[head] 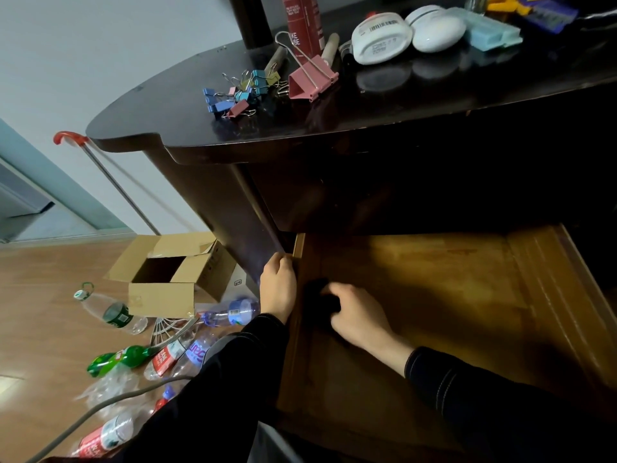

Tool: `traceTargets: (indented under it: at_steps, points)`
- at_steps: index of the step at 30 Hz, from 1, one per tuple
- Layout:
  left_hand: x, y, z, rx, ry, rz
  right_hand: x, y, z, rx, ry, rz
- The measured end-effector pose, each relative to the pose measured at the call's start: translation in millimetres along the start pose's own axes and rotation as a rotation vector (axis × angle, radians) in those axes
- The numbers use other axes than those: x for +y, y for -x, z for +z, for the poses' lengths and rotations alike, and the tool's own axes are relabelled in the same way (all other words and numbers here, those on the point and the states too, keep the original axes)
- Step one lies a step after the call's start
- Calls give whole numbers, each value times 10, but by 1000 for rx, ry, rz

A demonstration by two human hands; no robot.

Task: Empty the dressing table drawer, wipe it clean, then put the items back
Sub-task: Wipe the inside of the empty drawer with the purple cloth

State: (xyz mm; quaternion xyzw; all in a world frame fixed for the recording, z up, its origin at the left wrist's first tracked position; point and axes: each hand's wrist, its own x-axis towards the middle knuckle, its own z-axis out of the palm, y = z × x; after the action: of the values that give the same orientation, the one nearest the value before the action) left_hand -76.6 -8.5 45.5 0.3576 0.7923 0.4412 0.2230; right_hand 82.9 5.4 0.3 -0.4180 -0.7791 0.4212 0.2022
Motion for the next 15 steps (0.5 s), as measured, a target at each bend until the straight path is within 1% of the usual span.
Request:
traceTargets:
  at_steps: [2, 3, 4, 6, 9, 11, 13, 14, 15]
  points:
    - [5, -3, 2, 9, 7, -2, -73, 15, 28, 93, -56, -64]
    - [10, -3, 5, 14, 6, -5, -103, 45, 72, 87, -88, -103]
    - [16, -2, 6, 17, 3, -10, -119, 87, 117, 56, -119, -130]
    - [26, -1, 6, 13, -5, -16, -82, 140, 170, -15, -127, -118]
    - [16, 7, -4, 3, -10, -14, 2, 89, 97, -99, -3, -26]
    - [20, 17, -2, 2, 2, -12, -7, 33, 11, -33, -45, 26]
    - [33, 15, 1, 11, -2, -4, -66, 44, 16, 101, -94, -9]
    - [38, 10, 3, 15, -7, -4, -92, 72, 52, 121, -117, -47]
    - [39, 11, 2, 17, -7, -7, -107, 113, 107, 93, -142, -86]
